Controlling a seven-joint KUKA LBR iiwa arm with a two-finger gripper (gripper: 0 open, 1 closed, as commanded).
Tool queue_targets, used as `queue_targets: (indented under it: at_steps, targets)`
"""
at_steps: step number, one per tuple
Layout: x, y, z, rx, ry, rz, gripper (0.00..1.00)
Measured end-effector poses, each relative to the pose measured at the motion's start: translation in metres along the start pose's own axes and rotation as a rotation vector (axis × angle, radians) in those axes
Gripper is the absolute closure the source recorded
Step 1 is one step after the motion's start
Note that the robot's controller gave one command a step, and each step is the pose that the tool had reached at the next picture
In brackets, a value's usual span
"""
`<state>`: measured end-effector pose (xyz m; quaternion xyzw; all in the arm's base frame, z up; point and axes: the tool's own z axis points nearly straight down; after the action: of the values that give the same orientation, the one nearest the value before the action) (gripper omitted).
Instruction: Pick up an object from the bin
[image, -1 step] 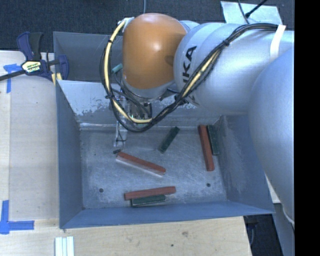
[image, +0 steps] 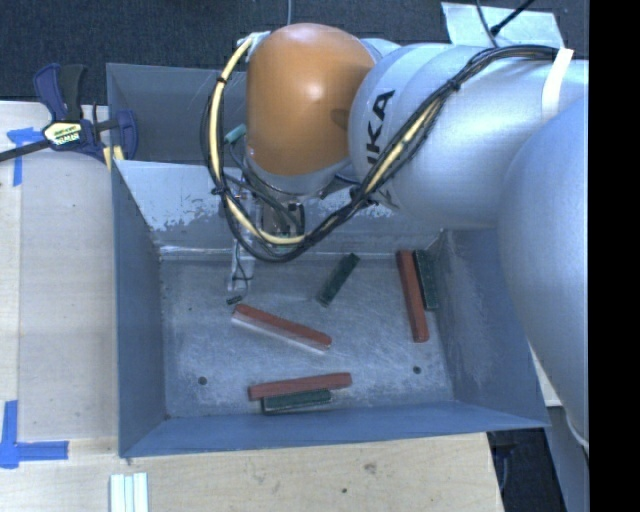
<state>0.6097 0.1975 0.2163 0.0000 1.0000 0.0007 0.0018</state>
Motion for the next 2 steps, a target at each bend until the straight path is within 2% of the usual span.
queue_targets:
  at_steps: [1,2]
  targets:
    - [-0.009,-0.041,0.058,-0.001,-0.005,-0.06,0.0]
    - [0.014,-0.078,0.1,-0.001,-0.011,0.063,0.0]
